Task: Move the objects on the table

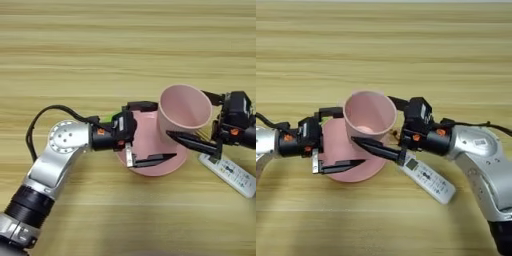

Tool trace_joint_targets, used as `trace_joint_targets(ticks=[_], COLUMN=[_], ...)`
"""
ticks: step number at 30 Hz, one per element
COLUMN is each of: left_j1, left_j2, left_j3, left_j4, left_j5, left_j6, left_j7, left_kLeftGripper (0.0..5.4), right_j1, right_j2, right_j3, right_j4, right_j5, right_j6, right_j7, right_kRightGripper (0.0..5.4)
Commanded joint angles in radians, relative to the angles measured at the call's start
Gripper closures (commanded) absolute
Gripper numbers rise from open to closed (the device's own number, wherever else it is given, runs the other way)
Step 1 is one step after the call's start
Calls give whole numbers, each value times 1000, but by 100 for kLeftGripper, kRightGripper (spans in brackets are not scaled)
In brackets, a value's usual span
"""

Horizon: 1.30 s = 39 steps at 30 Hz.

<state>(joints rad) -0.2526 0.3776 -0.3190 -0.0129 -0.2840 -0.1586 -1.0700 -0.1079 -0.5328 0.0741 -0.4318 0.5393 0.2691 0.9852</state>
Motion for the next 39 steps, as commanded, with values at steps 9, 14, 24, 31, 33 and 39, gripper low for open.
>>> trace_joint_targets(ticks=[9,14,24,31,33,39], left_j1=[-12,-13,-19,-30,-33,-38], left_j2=[-1,-4,-10,-29,-36,-54], left_j3=[16,17,26,38,43,56], left_j4=[-5,-7,4,21,26,40], left_j5=[-8,-8,-7,-3,-2,11], left_j6=[22,23,19,10,7,0], left_j7=[1,-2,3,22,27,43], left_kLeftGripper=[53,109,146,146,146,149], right_j1=[4,0,-3,-1,0,9], right_j2=[10,10,10,6,5,-6], right_j3=[44,47,62,68,69,69], right_j4=[2,6,14,13,13,10], right_j5=[-14,-13,-13,-16,-16,-20], right_j6=[-8,-12,-15,-17,-19,-33], right_j7=[-8,-9,-5,-2,-1,10], right_kRightGripper=[97,97,100,32,18,0])
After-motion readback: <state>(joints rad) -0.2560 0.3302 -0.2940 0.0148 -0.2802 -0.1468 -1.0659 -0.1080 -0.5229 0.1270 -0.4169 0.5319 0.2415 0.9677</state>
